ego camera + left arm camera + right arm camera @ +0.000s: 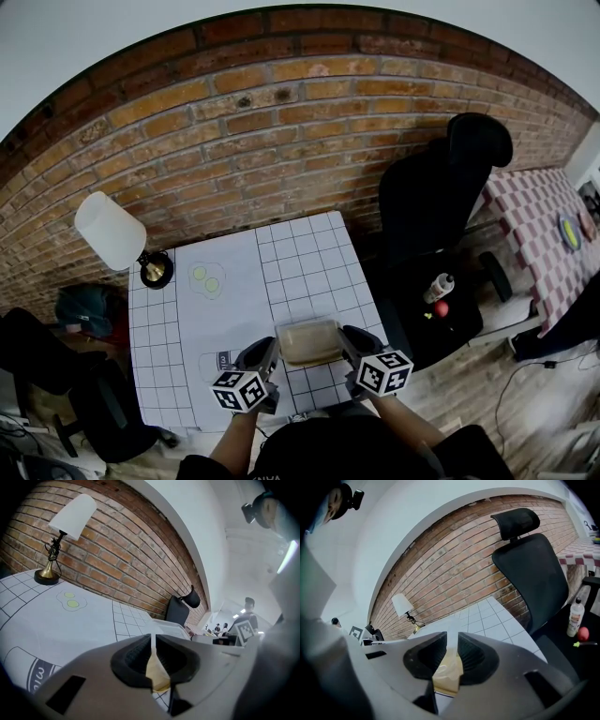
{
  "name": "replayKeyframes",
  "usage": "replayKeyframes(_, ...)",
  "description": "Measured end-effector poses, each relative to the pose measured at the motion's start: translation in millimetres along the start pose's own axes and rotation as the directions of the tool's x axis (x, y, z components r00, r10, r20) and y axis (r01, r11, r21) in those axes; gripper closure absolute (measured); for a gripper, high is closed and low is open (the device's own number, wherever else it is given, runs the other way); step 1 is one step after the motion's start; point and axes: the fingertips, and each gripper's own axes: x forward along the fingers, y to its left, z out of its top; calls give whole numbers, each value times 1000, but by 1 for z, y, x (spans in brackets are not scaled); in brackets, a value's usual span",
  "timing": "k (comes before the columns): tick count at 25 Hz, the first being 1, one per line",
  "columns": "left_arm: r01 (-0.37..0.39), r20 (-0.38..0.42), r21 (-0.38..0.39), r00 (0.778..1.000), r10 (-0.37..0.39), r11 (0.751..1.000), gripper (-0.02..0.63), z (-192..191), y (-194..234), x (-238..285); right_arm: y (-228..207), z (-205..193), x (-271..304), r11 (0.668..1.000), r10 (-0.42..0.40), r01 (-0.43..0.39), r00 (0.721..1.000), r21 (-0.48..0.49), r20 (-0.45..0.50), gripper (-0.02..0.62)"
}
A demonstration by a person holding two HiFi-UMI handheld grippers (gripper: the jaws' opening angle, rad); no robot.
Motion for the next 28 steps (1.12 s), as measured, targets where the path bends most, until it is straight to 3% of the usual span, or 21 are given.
replayKeyframes(20, 19, 119, 36, 993, -23, 999, 571, 49, -16, -14, 25, 44, -5, 998, 45, -41, 995, -49, 94, 541)
replayKeyframes(22, 19, 129, 40, 991, -24, 999, 574, 54, -17, -16, 27, 49, -7, 998, 45, -40, 993, -48, 109, 574)
replayKeyframes(28, 27, 181, 63, 983, -38, 998, 574, 74, -25, -23, 38, 64, -10, 996, 69, -60, 987, -66, 144, 575)
